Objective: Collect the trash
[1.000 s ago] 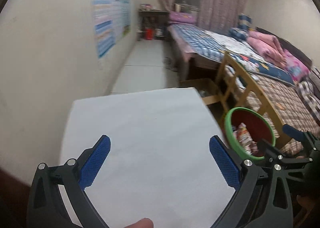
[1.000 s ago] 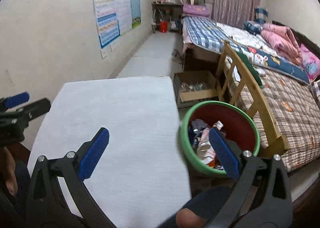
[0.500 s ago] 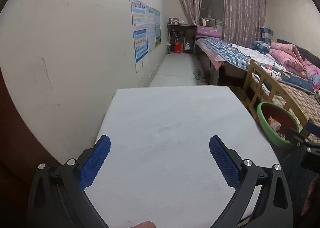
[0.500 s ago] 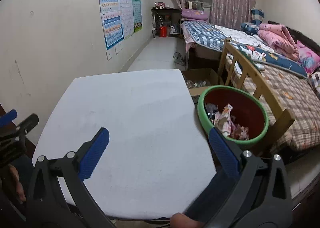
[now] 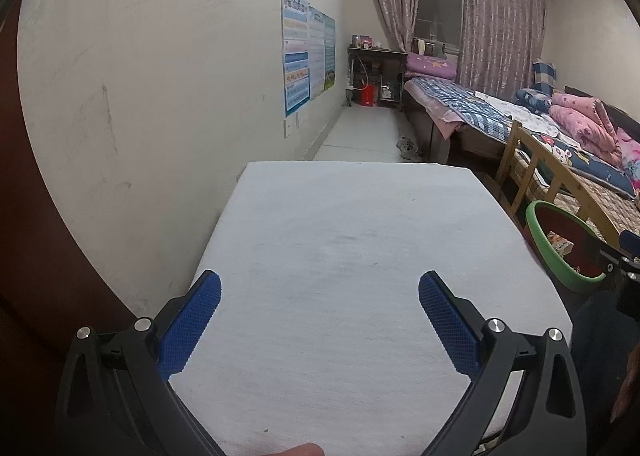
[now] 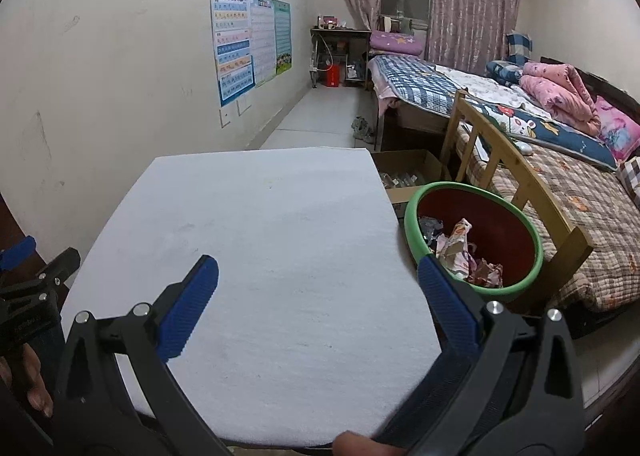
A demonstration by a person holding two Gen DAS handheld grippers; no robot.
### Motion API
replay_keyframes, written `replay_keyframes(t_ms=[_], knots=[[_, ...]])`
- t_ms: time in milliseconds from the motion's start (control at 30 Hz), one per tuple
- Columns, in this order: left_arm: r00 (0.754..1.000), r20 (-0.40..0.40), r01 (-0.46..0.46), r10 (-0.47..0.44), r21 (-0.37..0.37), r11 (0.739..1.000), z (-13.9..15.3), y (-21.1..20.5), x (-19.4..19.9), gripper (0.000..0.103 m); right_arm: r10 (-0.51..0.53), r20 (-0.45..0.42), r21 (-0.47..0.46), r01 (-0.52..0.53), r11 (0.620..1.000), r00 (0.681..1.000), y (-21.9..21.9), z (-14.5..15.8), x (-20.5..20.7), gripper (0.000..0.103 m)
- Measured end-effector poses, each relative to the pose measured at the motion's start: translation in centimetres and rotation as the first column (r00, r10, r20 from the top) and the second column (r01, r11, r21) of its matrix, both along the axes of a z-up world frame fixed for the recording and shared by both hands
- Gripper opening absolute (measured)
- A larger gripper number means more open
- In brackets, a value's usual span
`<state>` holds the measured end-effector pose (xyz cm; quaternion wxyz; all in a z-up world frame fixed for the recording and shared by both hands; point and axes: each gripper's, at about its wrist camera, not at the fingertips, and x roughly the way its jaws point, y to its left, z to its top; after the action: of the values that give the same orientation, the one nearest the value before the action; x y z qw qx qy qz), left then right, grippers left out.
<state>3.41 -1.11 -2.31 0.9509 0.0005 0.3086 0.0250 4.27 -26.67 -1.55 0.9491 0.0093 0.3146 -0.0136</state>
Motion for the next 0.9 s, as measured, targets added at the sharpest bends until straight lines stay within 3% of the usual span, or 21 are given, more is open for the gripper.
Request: replay_keyframes(t_ms=[900], knots=[[1.000, -0.016, 0.012, -0.012, 0.000, 1.000, -0.88, -0.41, 0.80, 0.095, 0.024, -0.021, 0.017, -0.023, 1.000, 1.000, 0.46, -1.06, 0.36, 0.098]])
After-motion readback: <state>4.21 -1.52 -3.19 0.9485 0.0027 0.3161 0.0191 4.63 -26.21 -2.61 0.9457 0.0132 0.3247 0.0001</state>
